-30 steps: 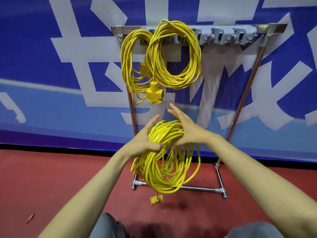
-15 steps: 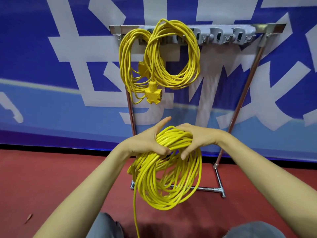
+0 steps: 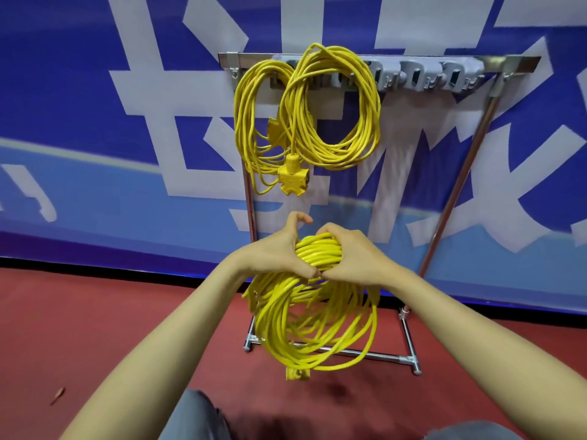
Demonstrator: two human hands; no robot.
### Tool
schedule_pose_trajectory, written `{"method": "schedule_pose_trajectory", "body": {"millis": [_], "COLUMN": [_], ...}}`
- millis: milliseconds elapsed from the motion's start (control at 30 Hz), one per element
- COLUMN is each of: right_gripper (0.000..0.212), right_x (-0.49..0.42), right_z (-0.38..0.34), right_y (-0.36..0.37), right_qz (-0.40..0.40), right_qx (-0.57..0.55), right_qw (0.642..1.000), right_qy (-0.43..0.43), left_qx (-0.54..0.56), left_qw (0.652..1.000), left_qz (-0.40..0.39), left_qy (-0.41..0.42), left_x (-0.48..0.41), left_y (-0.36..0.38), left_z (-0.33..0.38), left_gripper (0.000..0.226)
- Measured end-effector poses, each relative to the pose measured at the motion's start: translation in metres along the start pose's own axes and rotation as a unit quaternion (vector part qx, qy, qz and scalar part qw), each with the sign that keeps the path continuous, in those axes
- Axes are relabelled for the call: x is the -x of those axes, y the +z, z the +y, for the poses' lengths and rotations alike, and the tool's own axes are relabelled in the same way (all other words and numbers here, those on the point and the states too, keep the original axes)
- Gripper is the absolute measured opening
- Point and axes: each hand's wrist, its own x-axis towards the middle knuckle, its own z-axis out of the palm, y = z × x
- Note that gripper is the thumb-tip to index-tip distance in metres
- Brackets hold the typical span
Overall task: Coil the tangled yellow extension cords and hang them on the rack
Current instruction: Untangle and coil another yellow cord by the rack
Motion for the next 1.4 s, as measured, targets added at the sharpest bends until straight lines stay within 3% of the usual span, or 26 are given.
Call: {"method": "schedule_pose_trajectory", "body": {"millis": [67,167,300,400,567,733,933,1067,1133,1200,1333,1400], "right_gripper": [0.049,0.063,0.084,0.083,0.078,0.074,0.069,0.063,0.058,0.063,0.130,0.139], "right_x": [-0.003,-0.005,-0.003,0.001,0.004,0.003,0.001,0.005,0.006,0.006,0.015,0.018], "right_z": [0.000,-0.001,0.000,0.007,0.011,0.015,0.012,0.024,0.033,0.041,0.056,0.047], "right_y": [-0.003,-0.016,-0.035,-0.043,-0.045,-0.044,-0.030,-0.020,-0.021,-0.027,-0.058,-0.071], "right_qz": [0.050,0.085,0.091,0.119,0.179,0.209,0.241,0.257,0.246,0.198,0.018,0.010], "right_qx": [-0.022,-0.085,-0.174,-0.223,-0.280,-0.346,-0.432,-0.450,-0.424,-0.371,-0.234,-0.174], "right_qw": [0.998,0.993,0.980,0.968,0.943,0.914,0.868,0.852,0.866,0.903,0.967,0.982], "right_qy": [0.008,0.005,-0.023,-0.011,0.022,0.037,0.040,0.074,0.093,0.093,0.095,0.067], "left_qx": [0.004,0.027,0.064,0.087,0.161,0.154,0.238,0.198,0.159,0.107,0.001,-0.055], "left_qw": [0.999,0.994,0.994,0.992,0.979,0.977,0.958,0.964,0.973,0.981,0.984,0.982], "left_qz": [0.050,0.089,0.035,0.007,0.088,0.108,0.139,0.164,0.157,0.153,0.169,0.170], "left_qy": [0.020,0.058,0.080,0.090,0.092,0.101,0.073,0.063,0.057,0.056,0.054,0.058], "left_x": [0.000,0.000,0.008,0.015,0.019,0.014,0.005,0.003,0.001,-0.002,-0.009,-0.015], "left_y": [-0.003,-0.005,-0.014,-0.012,0.006,0.016,0.031,0.029,0.017,0.005,-0.009,-0.012], "left_z": [0.001,-0.002,-0.016,-0.025,-0.033,-0.033,-0.034,-0.027,-0.020,-0.009,0.014,0.023], "left_gripper": [0.088,0.098,0.118,0.127,0.136,0.146,0.101,0.077,0.075,0.080,0.090,0.095]}}
